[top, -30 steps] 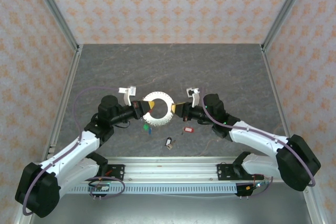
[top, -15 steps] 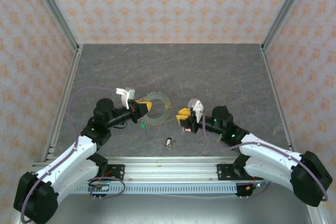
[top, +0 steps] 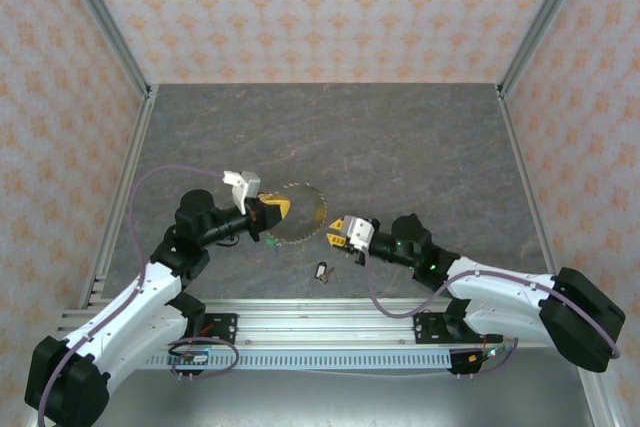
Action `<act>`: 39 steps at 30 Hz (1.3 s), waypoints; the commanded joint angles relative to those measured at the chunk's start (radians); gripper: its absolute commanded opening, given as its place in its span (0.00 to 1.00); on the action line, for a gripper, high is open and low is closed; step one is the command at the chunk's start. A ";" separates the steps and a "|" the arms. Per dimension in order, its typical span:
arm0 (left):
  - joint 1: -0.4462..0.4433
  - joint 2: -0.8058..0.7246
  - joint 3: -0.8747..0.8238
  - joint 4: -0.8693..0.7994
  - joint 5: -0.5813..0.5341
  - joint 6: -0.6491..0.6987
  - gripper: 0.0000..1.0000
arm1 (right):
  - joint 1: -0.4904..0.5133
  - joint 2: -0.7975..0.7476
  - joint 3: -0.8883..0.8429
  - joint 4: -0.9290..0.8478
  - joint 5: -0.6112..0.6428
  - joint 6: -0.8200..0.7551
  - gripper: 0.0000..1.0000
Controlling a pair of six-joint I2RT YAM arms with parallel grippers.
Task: Put the keys on the keyring
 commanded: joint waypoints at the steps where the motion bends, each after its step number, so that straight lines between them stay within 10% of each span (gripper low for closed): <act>1: 0.004 -0.005 0.048 0.005 0.053 0.039 0.00 | 0.005 0.000 -0.003 0.072 0.023 -0.056 0.20; 39: 0.003 0.023 0.090 -0.067 0.080 0.076 0.00 | 0.005 -0.025 -0.014 -0.009 0.146 -0.145 0.21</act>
